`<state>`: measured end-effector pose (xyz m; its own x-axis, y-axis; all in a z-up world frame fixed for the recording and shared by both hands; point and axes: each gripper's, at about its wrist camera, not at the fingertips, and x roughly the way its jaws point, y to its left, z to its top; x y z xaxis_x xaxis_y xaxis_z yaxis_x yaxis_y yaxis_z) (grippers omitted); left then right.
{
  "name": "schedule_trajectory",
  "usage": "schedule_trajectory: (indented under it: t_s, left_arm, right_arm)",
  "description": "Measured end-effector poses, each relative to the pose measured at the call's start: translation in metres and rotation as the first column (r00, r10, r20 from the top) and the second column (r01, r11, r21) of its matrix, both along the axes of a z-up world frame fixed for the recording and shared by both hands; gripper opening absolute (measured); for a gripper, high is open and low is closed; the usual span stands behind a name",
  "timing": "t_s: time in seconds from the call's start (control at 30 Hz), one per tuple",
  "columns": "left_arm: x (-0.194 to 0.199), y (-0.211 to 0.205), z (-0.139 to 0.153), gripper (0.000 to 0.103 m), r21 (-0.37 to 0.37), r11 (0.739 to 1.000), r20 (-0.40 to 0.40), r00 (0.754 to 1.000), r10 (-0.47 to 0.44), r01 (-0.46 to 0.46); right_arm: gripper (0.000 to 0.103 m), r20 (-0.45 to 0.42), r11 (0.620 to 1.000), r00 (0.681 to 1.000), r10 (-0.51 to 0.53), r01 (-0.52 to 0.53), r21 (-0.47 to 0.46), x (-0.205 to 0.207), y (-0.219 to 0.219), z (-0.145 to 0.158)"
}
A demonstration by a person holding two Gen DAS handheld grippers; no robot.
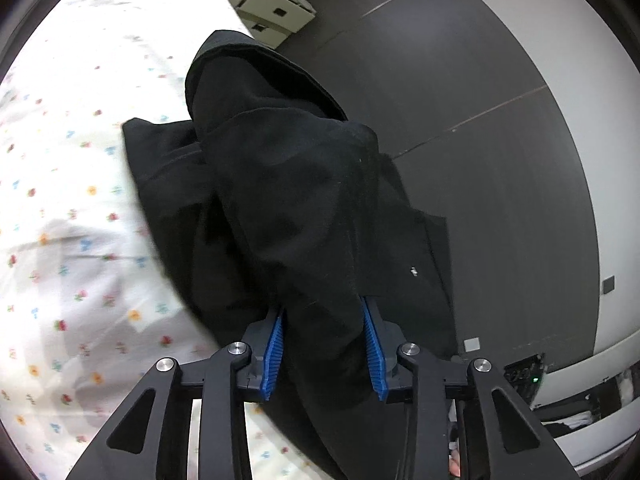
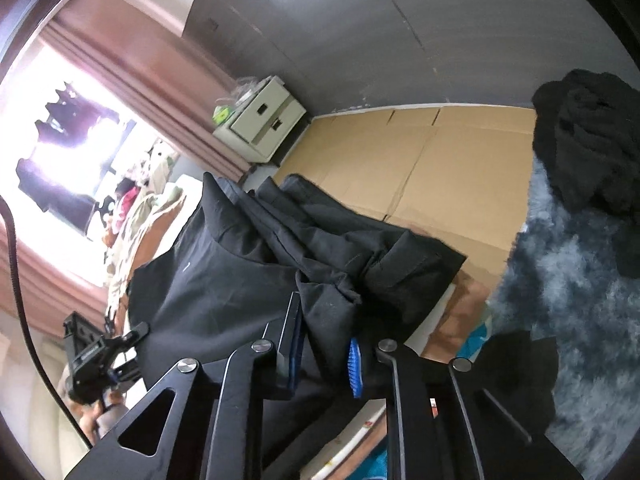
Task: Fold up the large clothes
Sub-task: 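Lower the shorts with both tools onto the folded black shirt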
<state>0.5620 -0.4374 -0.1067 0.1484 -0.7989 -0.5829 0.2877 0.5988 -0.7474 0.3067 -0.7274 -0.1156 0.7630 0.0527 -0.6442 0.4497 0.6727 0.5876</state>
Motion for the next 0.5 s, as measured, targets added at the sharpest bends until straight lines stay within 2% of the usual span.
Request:
schedule_trajectory:
  t_s: [0.17,0.23,0.33,0.37,0.43,0.5]
  left_arm:
    - [0.002,-0.006,0.001,0.038,0.025,0.999,0.007,1.0,-0.023,0.023]
    - [0.004,-0.002,0.002,0.04,0.04,0.999,0.003,1.0,-0.023,0.023]
    - [0.009,0.005,0.003,0.041,0.06,0.998,-0.019,1.0,0.013,-0.011]
    - [0.014,0.005,0.005,0.041,0.064,0.998,-0.02,0.999,0.029,-0.027]
    - [0.019,0.016,0.009,0.041,0.067,0.995,-0.002,0.997,0.075,-0.075]
    - [0.022,0.024,0.009,0.041,0.067,0.993,0.008,0.995,0.1,-0.101]
  right_arm:
    - [0.018,-0.017,0.998,0.999,-0.038,0.039,0.044,0.001,-0.013,-0.009]
    - [0.021,-0.036,0.998,0.999,-0.034,0.036,0.042,0.005,-0.016,-0.011]
    - [0.025,-0.09,0.999,0.995,-0.034,0.032,-0.017,0.006,-0.007,0.004]
    - [0.026,-0.107,0.997,0.994,-0.027,0.02,-0.071,0.006,0.001,0.015]
    - [0.032,-0.128,0.994,0.992,-0.013,-0.001,-0.106,0.006,0.01,0.027]
    - [0.042,-0.124,0.997,0.992,0.015,-0.025,-0.076,0.007,0.015,0.031]
